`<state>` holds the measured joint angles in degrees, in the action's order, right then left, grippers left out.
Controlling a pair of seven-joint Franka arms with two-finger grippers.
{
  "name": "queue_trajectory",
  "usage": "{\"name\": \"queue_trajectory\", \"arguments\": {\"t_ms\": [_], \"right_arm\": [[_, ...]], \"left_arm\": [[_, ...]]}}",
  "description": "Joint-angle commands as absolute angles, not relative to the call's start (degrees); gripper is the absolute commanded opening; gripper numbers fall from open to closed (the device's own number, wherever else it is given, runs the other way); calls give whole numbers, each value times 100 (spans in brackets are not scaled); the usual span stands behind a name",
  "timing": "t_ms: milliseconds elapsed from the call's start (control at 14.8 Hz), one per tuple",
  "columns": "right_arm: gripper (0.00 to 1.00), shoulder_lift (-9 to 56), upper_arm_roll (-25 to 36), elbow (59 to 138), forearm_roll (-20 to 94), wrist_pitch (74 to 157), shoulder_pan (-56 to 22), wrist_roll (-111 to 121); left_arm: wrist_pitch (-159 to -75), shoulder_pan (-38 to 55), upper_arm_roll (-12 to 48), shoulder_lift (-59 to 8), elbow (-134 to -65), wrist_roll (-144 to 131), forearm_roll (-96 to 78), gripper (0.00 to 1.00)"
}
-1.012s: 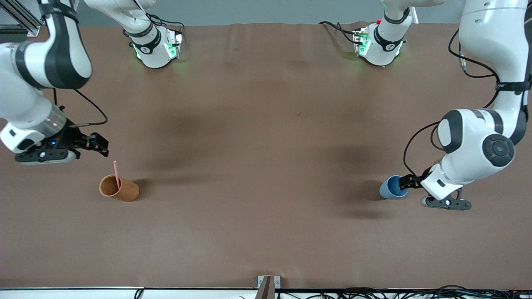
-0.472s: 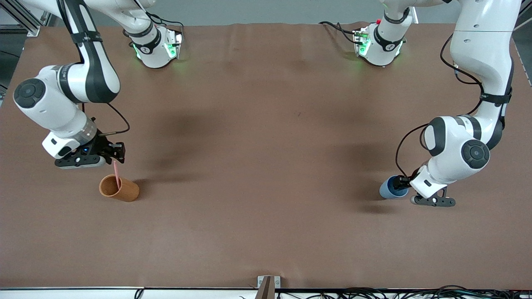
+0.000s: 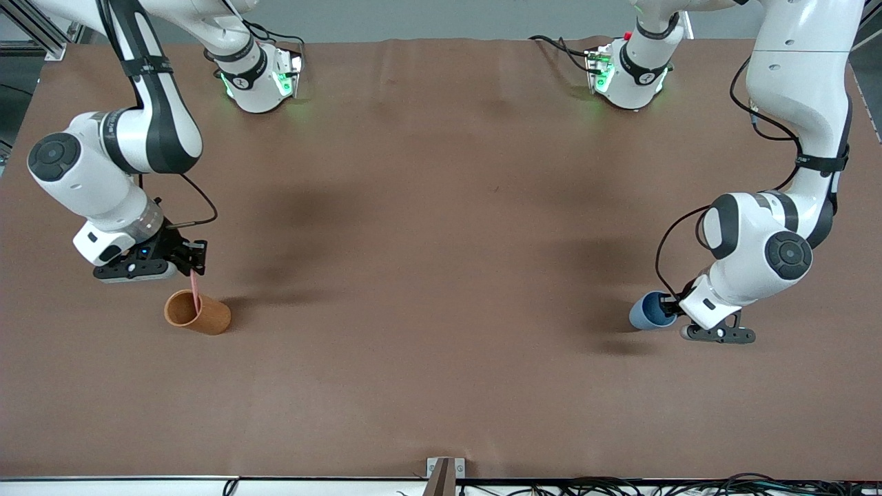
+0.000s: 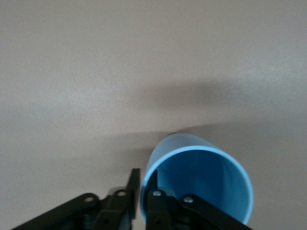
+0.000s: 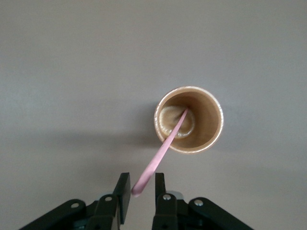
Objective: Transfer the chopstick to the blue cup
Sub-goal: 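Grasp the pink chopstick with the right gripper while the left gripper grasps the cup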
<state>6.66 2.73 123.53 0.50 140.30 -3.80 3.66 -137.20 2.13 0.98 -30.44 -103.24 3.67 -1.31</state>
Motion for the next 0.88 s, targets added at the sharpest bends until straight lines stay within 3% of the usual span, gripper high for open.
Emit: {"name": "queue_trajectory", "arguments": {"t_ms": [0, 337, 810], "right_arm": [[27, 642, 246, 12401, 114, 14168, -282, 325], [24, 650, 246, 12401, 114, 14142, -264, 325], [26, 659, 246, 12419, 114, 13940, -264, 273]], "left_arm": [[-13658, 299, 88, -2927, -10187, 220, -53, 0], [-12360, 527, 420, -2786, -9326, -972, -35, 0], [-12296, 816, 2345, -3110, -9194, -5049, 1123, 0]]}}
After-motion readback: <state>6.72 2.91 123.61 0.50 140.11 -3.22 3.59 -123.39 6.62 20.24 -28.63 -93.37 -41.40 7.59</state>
